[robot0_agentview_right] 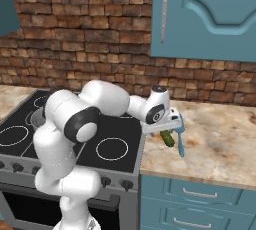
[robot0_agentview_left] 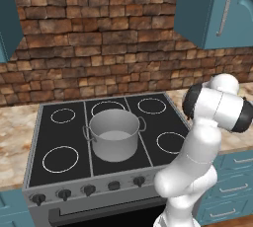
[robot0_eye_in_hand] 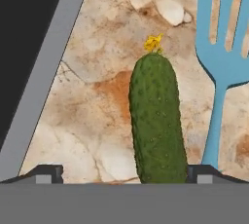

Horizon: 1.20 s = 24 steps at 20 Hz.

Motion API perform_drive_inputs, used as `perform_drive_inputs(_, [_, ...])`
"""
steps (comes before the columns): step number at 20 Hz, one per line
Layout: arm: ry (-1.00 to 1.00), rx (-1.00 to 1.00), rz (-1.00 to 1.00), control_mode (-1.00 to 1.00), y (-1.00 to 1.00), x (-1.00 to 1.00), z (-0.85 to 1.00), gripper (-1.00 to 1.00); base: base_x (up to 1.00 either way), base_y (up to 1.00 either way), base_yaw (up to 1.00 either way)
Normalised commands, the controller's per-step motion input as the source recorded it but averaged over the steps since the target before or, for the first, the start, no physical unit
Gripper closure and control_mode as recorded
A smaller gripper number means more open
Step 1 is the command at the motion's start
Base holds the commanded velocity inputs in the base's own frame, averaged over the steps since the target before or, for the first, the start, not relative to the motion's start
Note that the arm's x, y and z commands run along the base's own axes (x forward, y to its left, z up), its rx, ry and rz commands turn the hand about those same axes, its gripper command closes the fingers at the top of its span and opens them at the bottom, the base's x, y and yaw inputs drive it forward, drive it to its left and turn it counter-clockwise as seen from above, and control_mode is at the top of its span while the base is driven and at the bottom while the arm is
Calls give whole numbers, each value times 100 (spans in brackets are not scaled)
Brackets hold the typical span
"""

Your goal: Put the cucumber and mushroom in the pot. Retrieve the spatula and lightly stir the vegetables in the pot.

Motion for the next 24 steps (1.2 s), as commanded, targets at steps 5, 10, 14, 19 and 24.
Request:
perform_drive_inputs(5, [4, 0, 0, -100, -24, 51, -41, -100, 0, 0, 0])
perform_drive_inputs(10, [8, 1, 0, -100, -21, 37, -37, -100, 0, 0, 0])
perform_drive_inputs(14, [7, 0, 0, -100, 4, 7, -34, 100, 0, 0, 0])
perform_drive_inputs(19, [1, 0, 5, -100, 15, -22, -20, 100, 0, 0, 0])
perform_drive_inputs(24, [-10, -2, 3, -100, 64, -39, 9, 100, 0, 0, 0])
